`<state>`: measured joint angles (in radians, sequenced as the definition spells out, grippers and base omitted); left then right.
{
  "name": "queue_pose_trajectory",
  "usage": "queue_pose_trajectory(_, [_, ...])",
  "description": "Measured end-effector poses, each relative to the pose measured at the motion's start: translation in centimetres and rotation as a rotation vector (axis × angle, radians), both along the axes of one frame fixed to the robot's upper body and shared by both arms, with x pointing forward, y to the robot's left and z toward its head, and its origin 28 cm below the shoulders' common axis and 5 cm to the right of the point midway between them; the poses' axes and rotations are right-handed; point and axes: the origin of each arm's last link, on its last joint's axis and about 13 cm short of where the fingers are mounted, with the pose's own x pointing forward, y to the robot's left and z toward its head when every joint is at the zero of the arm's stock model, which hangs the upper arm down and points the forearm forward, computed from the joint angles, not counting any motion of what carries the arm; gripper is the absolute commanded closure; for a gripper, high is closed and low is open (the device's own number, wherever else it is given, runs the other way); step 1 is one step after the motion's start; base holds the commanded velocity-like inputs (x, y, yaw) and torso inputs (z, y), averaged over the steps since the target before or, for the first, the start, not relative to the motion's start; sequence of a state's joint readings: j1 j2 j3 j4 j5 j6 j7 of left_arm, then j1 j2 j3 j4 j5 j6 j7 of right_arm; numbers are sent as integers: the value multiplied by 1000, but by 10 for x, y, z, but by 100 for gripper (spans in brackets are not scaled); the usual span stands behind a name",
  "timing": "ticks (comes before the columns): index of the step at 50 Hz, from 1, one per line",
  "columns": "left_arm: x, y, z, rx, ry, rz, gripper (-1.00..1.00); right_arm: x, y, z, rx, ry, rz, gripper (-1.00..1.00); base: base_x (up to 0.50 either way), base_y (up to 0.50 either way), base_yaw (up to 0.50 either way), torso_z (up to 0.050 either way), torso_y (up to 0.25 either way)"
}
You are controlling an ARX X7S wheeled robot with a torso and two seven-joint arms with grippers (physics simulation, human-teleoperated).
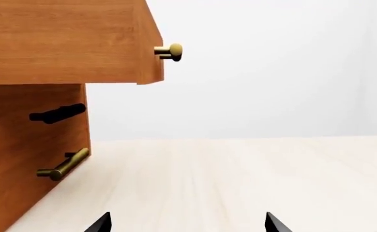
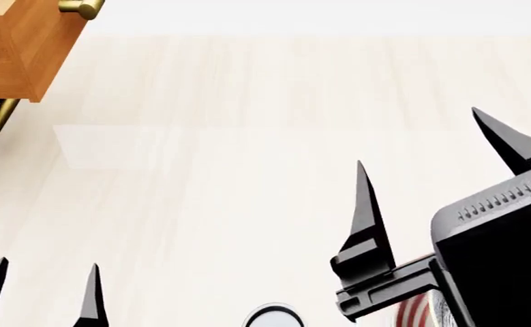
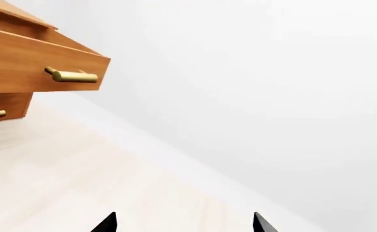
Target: Put the bowl on the plate.
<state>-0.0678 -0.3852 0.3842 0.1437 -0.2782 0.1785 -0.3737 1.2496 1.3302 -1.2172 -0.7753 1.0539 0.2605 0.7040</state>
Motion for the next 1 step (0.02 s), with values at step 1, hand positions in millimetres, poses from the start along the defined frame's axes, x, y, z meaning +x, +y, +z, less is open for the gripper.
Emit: queue_pose_trajectory(1, [0, 0, 0, 0, 0, 0, -100, 0, 0, 0, 0, -4, 2, -100, 0, 0, 0, 0, 0])
